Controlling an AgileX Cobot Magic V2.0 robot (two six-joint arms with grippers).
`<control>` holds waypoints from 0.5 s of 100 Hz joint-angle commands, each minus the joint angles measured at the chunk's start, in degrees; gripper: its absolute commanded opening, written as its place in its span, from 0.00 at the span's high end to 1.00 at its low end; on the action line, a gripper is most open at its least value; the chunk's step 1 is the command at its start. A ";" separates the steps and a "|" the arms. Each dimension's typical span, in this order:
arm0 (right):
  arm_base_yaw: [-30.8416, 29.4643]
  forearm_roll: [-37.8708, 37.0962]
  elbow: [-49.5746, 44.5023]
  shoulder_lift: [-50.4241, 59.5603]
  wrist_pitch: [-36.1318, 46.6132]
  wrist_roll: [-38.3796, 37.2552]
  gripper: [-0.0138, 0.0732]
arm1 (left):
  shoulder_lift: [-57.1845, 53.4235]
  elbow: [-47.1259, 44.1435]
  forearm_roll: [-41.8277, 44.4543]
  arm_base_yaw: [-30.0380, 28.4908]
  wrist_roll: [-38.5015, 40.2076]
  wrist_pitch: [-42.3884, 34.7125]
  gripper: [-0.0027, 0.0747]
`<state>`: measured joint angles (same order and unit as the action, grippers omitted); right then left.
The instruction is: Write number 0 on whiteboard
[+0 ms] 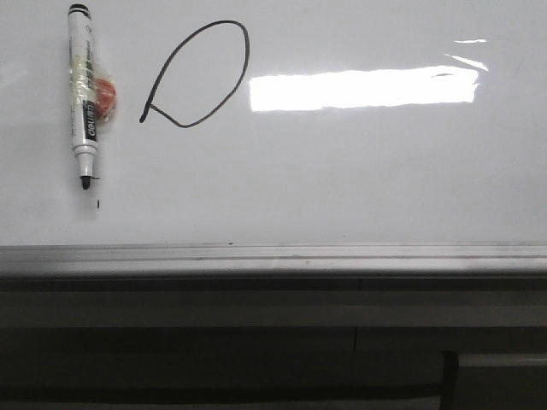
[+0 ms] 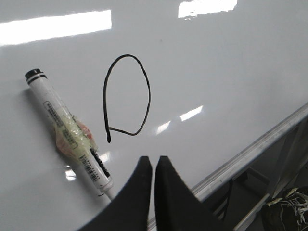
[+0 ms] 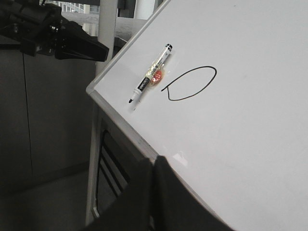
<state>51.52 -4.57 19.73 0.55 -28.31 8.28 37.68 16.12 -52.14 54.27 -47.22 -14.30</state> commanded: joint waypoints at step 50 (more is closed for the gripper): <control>-0.21 -0.84 1.26 -0.76 5.13 0.01 0.91 | -25.35 1.34 5.82 -18.51 -0.07 4.56 0.99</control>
<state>51.52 -4.67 19.73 0.55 -28.23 8.13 16.86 15.72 -50.34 40.09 -47.22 -10.88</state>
